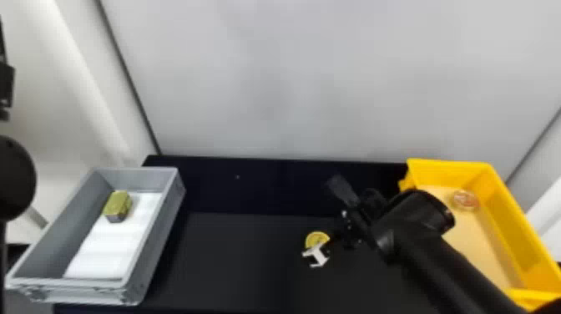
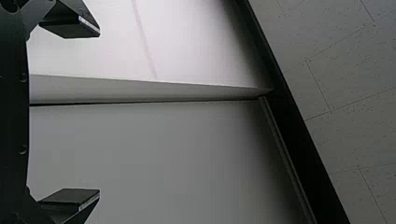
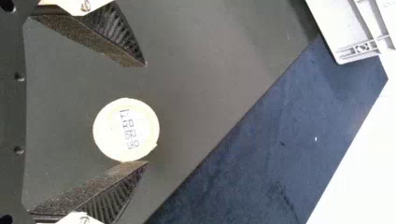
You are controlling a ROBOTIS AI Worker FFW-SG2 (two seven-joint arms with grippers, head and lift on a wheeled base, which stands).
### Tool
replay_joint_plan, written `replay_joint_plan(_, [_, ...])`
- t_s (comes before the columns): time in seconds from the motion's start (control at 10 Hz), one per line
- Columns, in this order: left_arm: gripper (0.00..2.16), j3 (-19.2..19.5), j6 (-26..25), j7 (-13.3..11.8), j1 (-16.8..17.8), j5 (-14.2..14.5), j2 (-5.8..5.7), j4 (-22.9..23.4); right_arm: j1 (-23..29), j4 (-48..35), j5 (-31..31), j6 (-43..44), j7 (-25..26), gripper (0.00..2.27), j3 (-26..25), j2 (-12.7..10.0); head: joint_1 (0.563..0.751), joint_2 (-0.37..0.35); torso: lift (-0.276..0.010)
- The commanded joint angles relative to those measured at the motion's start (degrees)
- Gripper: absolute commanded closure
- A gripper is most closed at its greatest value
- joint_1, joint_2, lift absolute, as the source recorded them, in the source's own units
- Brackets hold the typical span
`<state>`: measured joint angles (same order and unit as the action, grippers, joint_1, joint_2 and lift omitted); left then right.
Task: Pick up the round yellow can and place it in the yellow rectangular box
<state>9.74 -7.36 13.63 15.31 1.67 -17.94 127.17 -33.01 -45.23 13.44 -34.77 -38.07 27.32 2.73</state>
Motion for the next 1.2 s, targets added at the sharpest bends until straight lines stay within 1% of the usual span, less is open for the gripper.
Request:
replay_joint_plan(0.0, [0.08,0.02,0.15,0.00,-0.20,0.09,0.00,0.00,-0.03,1.38,0.01,1.62,0.52,0.00,0.29,0.09,0.694,0.054,-0.003])
replay_joint_plan(0.4, [0.08,0.20,0.77,-0.35,-0.37,0.26,-0.09,0.00,-0.12,4.36,0.01,5.49,1.93,0.00,0.47,-0.09,0.694,0.054,-0.003])
replay_joint_plan(1.1, [0.08,0.29,0.95,-0.52,-0.55,0.35,0.17,0.00,-0.91,6.39,0.71,7.25,2.37,0.00,0.82,0.09,0.694,0.054,-0.003])
